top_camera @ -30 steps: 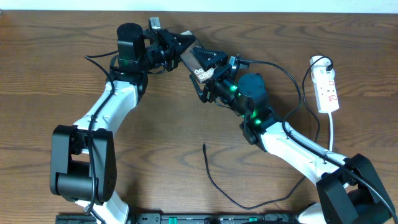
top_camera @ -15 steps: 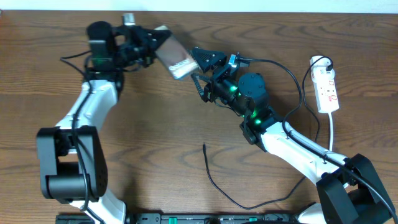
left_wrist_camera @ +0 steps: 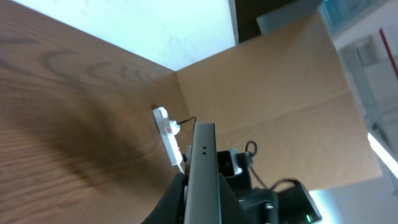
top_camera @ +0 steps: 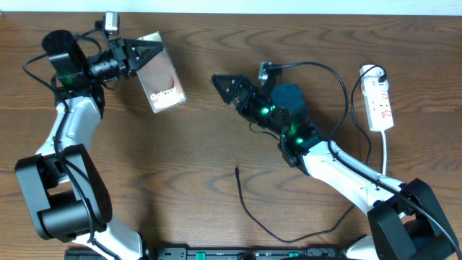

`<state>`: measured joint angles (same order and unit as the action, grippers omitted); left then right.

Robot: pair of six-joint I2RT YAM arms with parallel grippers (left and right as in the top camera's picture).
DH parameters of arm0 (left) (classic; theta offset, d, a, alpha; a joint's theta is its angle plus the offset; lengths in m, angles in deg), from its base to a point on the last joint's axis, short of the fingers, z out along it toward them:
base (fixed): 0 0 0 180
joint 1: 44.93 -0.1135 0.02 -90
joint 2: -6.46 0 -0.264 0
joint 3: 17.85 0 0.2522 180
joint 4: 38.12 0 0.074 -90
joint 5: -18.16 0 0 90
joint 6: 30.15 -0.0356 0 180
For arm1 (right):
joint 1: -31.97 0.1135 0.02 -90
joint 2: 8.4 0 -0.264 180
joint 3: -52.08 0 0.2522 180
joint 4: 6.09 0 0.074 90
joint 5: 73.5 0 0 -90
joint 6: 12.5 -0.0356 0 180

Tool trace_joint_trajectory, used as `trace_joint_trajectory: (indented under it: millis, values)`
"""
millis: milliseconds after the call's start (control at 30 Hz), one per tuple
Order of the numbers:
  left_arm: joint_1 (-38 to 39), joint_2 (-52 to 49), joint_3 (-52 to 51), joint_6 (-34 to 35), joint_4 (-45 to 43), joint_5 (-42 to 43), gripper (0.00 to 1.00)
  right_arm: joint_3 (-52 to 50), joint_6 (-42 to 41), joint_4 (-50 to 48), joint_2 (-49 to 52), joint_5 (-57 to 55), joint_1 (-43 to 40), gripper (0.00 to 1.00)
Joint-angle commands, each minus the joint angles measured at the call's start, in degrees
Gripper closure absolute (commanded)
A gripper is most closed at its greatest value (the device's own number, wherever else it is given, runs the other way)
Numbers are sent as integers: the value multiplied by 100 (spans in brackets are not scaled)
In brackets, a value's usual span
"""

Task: Plug charger to phone and switch on socket
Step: 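Release the phone from the right gripper and move toward the cable, then lower the right gripper over the black cable's USB-C plug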

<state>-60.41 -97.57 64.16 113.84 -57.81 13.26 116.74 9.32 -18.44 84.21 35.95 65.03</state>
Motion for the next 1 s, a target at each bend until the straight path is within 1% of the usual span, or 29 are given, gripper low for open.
trace_joint_trajectory:
  millis: [0,167,433,467,533,567,667,700,767,833,900,967]
  values:
    - [-146,127,44,-702,-50,494,93,76,824,584,-46,378,4,1]
    - [-214,127,44,-953,-50,492,93,76,1344,1867,-46,710,111,1]
    - [-234,127,44,-1123,-50,492,93,76,2024,3379,-46,796,531,1]
    - [-243,127,44,-1167,-48,494,92,76,1998,3491,-46,826,579,1]
    - [-258,127,44,-1200,-48,490,92,76,2004,3539,-46,901,627,6]
    - [-269,127,44,-1200,-48,492,93,74,2002,3582,-46,1102,643,1]
    - [-304,127,44,-1200,-46,494,93,76,2367,3519,-46,1379,656,1]
    - [-317,127,44,-1200,-46,494,93,76,2465,3521,-46,1340,658,1]
    - [-337,127,44,-1200,-46,494,92,127,2406,3711,-46,1108,664,1]
    - [-343,127,44,-1200,-48,494,93,385,2424,4400,-46,695,682,1]
    - [-348,127,44,-1202,-48,494,92,828,2570,5362,-46,-20,778,1]
    - [-345,127,44,-1246,-48,492,92,1272,2656,6085,-46,-708,929,1]
